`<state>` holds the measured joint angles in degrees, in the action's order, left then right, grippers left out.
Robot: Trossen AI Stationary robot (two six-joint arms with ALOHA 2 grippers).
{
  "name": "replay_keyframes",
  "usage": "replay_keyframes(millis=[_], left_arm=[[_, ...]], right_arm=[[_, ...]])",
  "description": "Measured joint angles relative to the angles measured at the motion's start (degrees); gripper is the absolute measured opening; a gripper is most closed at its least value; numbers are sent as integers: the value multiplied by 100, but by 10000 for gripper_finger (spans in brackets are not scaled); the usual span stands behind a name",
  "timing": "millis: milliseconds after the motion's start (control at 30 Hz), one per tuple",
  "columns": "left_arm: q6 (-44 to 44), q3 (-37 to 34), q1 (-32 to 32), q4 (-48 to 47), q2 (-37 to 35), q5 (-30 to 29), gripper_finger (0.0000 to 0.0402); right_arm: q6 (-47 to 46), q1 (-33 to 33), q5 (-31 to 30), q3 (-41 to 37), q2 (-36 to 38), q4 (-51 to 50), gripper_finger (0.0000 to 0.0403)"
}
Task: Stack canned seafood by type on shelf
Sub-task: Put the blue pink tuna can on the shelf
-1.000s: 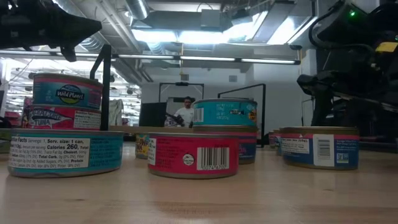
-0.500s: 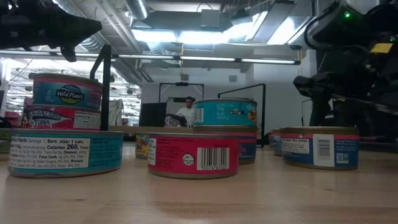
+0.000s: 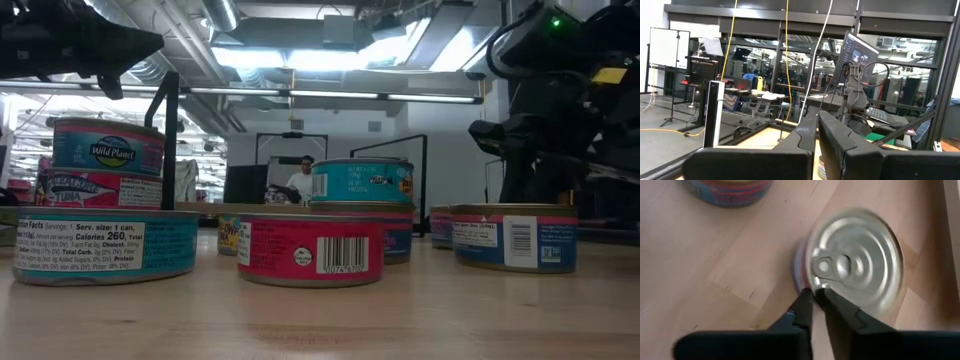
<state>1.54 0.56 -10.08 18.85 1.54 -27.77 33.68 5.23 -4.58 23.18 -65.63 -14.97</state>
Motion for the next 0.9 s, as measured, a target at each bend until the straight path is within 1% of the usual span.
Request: replay_keyframes(millis=[100, 267, 600, 800, 900], left_arm=[[0, 0, -1, 0, 0, 0, 15], [0, 0, 1, 0, 0, 0, 15], [10, 0, 0, 2, 0, 0, 15], [558, 0, -1, 10, 0, 0, 15], [734, 0, 0, 26, 0, 2, 15]], right_arm=[[-300, 0, 5, -17, -13, 185, 6], [-647, 0, -8, -29, -17, 426, 8], [-1161, 2, -161, -29, -22, 497, 2], [-1183, 2, -192, -31, -22, 630, 1], [-1447, -2, -197, -35, -26, 782, 1]])
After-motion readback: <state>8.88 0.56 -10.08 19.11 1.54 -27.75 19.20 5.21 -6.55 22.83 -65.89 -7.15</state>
